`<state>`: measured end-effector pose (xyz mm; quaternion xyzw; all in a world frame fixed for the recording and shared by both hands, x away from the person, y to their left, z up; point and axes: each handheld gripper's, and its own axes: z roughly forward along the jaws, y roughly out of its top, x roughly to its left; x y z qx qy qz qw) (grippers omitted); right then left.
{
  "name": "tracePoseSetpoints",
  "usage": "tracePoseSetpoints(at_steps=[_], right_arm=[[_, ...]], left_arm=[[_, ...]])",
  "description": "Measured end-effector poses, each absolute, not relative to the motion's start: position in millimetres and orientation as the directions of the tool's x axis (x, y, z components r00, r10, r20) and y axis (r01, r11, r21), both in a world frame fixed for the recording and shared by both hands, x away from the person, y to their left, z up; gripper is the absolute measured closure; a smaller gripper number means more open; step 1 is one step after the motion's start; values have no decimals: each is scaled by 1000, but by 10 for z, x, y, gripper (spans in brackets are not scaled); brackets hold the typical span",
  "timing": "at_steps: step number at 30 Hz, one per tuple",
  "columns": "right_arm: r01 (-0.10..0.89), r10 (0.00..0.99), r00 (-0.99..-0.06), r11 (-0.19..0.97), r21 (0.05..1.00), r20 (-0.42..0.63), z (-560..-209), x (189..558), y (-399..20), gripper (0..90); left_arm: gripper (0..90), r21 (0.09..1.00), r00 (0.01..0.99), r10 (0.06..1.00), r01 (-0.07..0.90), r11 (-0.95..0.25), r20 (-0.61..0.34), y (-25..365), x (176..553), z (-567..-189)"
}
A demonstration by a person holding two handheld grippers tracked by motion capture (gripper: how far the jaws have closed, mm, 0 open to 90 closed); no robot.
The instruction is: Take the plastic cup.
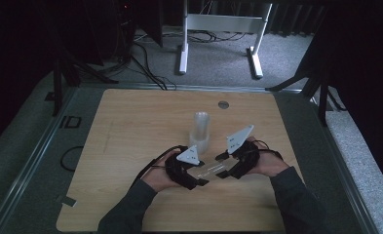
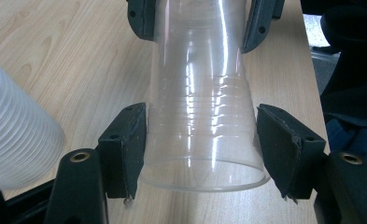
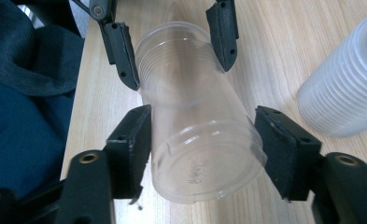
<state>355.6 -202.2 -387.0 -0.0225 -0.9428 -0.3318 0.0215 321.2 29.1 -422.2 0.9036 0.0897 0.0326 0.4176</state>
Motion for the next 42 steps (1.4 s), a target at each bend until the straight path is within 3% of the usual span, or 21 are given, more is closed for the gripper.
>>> tracePoseSetpoints(at_steps=[7,27,42], right_arm=[[34,33,-999,814,580,12,-3828,3527,-1988,314],[-53,-21,-996,922,384,-87,-3755,3465,-1816,319],[-99,-73,-992,955,278,-101,-3795,3395,-1684,306]], left_arm=[[360,752,982,187,132,-646,-12,283,3211,-4218],[360,719,982,188,133,-683,-4,231,3216,-4232],[361,707,984,180,126,-696,2,180,3211,-4232]])
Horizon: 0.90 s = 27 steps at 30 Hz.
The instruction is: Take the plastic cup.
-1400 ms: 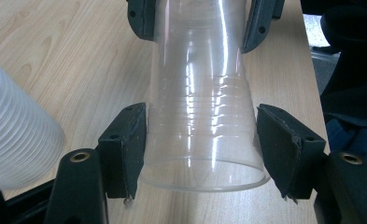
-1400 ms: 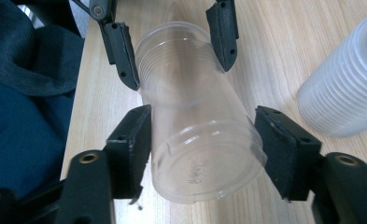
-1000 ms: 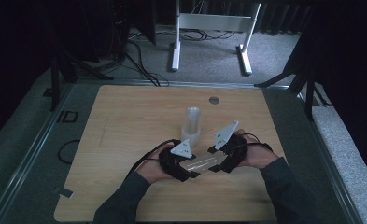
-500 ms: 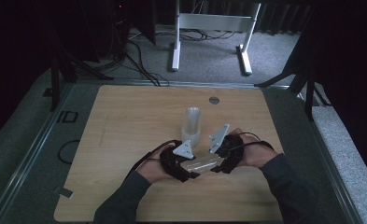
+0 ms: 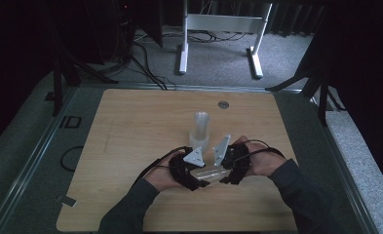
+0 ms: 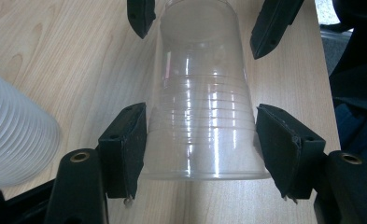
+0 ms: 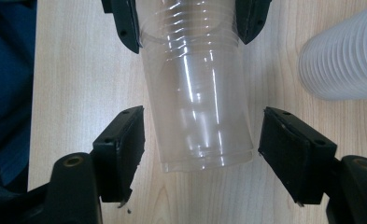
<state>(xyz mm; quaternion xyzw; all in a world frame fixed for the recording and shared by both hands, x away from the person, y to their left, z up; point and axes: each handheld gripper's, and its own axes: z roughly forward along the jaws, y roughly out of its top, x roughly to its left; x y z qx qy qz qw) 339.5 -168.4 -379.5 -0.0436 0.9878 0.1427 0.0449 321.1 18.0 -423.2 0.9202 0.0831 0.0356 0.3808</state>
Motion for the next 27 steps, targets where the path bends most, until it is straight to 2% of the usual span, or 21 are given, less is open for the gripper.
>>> tracePoseSetpoints(at_steps=[27], right_arm=[[-127,-102,-986,971,201,-132,-3964,3362,-1559,268]], left_arm=[[363,711,985,173,125,-693,-5,175,3210,-4231]])
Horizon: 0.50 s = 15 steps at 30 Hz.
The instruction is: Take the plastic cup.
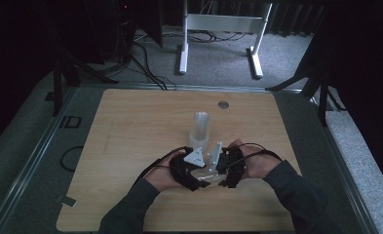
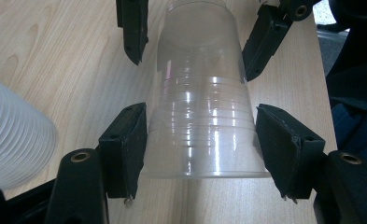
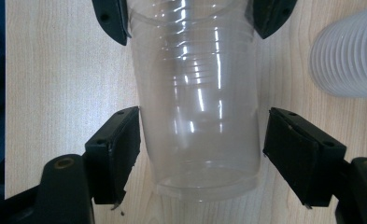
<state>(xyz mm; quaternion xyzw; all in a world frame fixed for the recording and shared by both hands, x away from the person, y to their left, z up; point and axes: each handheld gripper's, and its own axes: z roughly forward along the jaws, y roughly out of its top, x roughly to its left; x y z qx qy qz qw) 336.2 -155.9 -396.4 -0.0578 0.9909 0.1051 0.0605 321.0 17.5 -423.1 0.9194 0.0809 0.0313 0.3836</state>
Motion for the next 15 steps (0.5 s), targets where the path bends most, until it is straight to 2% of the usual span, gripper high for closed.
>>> tracePoseSetpoints(at_steps=[5,15], right_arm=[[-132,-105,-985,971,200,-140,-3975,3376,-1563,281],[-137,-111,-985,969,207,-131,-3993,3373,-1562,370]], left_arm=[[363,712,985,172,124,-691,-5,181,3213,-4229],[363,713,984,179,131,-689,-8,187,3225,-4237]])
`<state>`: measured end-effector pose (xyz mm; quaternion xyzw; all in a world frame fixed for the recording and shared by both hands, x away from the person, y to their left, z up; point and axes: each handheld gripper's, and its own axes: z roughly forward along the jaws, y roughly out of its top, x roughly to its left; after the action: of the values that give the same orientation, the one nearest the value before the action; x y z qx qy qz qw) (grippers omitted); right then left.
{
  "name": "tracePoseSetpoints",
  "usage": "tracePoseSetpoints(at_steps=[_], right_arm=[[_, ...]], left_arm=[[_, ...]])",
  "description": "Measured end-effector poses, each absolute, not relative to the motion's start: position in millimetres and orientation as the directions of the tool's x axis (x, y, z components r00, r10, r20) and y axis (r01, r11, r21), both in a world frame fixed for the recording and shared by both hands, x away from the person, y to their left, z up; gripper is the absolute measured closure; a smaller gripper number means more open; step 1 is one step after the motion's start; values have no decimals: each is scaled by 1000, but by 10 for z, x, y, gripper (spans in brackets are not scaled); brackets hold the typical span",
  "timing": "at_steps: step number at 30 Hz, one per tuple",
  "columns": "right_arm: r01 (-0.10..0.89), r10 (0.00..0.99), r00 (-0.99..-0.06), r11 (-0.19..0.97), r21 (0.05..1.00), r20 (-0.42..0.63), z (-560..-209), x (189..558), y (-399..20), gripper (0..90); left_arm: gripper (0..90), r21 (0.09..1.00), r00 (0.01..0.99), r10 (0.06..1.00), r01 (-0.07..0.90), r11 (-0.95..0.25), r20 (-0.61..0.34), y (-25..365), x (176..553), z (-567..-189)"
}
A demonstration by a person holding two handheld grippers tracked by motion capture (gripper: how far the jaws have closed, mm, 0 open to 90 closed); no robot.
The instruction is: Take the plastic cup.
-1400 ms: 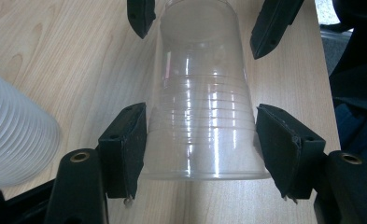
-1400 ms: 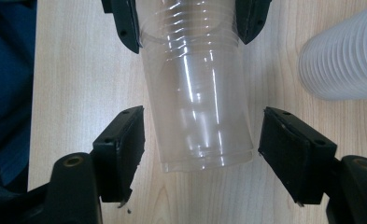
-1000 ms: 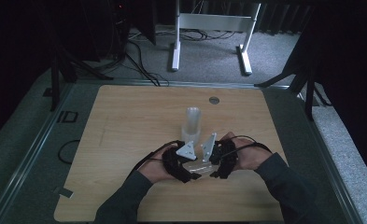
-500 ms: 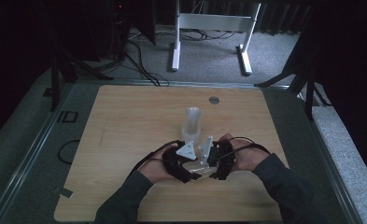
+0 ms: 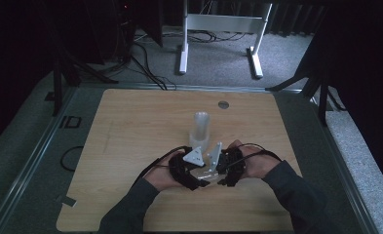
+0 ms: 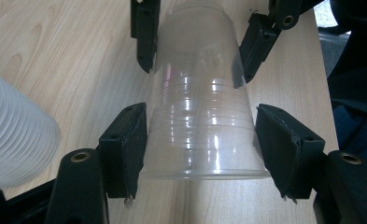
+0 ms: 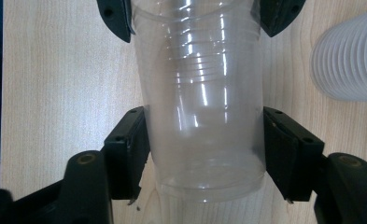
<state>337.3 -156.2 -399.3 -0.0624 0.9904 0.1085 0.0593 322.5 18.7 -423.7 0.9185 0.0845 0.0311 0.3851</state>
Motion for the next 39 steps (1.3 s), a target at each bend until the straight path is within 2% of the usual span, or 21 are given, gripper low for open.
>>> tracePoseSetpoints(at_steps=[9,25,30,39], right_arm=[[-145,-118,-984,965,218,-130,-3984,3384,-1580,411],[-128,-101,-988,962,243,-120,-3979,3392,-1598,422],[-123,-96,-989,961,249,-116,-3982,3389,-1599,421],[-82,-47,-992,948,307,-118,-3984,3435,-1707,422]], left_arm=[[327,720,983,183,134,-681,-10,190,3230,-4235],[302,735,981,194,139,-664,-10,195,3227,-4222],[263,756,978,208,142,-638,-9,224,3228,-4192],[261,804,968,250,150,-575,-1,312,3240,-4125]])
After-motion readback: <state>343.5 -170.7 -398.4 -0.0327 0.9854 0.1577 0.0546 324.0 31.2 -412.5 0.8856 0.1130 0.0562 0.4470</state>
